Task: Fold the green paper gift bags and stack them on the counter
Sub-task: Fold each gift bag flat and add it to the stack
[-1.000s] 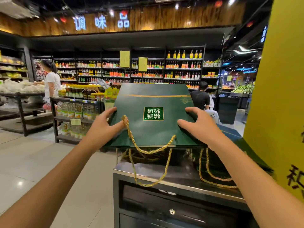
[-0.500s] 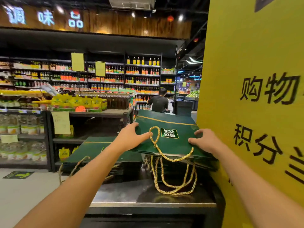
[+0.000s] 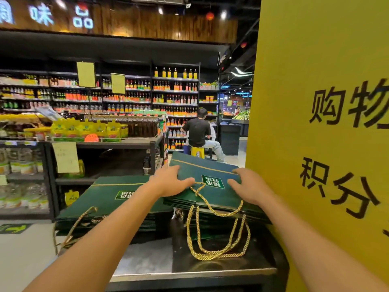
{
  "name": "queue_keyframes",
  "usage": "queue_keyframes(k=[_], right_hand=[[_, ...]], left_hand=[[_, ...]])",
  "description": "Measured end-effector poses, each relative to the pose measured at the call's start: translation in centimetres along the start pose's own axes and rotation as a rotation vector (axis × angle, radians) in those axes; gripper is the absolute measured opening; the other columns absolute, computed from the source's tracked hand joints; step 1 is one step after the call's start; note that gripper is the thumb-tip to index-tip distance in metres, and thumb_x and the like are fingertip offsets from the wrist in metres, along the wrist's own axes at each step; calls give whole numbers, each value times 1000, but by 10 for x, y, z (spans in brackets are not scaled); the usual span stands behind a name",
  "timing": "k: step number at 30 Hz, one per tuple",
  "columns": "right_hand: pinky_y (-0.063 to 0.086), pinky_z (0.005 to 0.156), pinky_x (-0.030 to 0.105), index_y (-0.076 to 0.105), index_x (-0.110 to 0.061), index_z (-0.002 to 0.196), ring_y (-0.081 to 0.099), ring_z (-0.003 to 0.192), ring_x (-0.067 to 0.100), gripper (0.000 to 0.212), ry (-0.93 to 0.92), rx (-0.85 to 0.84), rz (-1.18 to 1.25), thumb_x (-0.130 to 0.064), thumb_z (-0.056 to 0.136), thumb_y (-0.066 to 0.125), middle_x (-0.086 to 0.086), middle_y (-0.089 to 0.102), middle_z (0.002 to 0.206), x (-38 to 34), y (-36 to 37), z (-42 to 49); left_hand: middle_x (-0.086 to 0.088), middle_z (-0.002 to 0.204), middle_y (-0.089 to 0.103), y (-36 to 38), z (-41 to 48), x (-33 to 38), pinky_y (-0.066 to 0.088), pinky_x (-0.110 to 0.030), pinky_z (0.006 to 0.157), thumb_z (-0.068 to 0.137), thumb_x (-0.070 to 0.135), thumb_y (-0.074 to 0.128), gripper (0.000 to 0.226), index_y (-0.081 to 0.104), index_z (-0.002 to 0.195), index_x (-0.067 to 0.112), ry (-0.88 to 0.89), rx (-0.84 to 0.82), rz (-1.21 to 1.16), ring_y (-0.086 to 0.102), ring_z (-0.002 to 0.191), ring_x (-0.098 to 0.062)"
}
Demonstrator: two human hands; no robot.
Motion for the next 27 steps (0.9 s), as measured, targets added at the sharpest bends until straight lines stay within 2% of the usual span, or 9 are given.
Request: queue_keyframes(k=[1,3,6,9,12,17,27], right_hand=[[41,110,42,49,-14,148,48,136,28,56,-15,-13,22,-45,102,52,9,53,148,1,2,3],[36,115,45,45,-19,151,41,142,27,63,-15,-54,56,-56,101,47,8,46,155,7,10,11],[20,124,49,33,-30,158,19,154,27,75,48,-152,64,-73,96,36,9,25,167,17,26,20],[8,125,48,19,-37,161,2,157,27,83,82,-253,80,-80,91,33,6,6,171,23,43,20],[6,126,47,11,-41,161,-1,157,29,85,92,-306,26,-83,89,29,7,1,171,30,63,20],[6,126,46,5,-42,161,0,157,29,87,91,-334,-58,-86,87,20,9,1,171,37,78,27],[2,125,46,-2,-41,161,-4,157,28,89,87,-405,-116,-87,87,14,10,-3,171,35,80,28]], left_hand=[[-12,167,17,-3,5,3,23,-48,123,95,69,48,81,27,159,24,24,-17,64,15,155,-33],[-8,170,2,-8,15,13,12,-52,125,96,70,43,79,19,161,33,121,-14,175,1,157,-33],[-8,171,-3,5,33,27,1,-54,125,95,76,29,76,10,161,41,249,-73,416,-6,156,-35],[-8,170,-7,35,44,29,-5,-57,124,88,84,21,83,3,160,46,254,-209,463,-10,156,-35],[-5,170,-10,58,51,25,-10,-57,123,90,84,14,77,1,158,50,220,-224,494,-15,155,-35],[-2,170,-11,76,58,18,-11,-55,123,101,68,8,59,-1,157,52,178,-204,478,-17,155,-32],[-1,171,-7,79,57,15,-10,-54,124,100,70,11,61,3,157,52,205,-186,449,-14,156,-31]])
Point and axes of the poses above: each hand's wrist, its own z-axis towards the middle knuckle, its own y-axis out of the palm, x = y × z, the point moved 3 cm from there along z, towards the middle knuckle
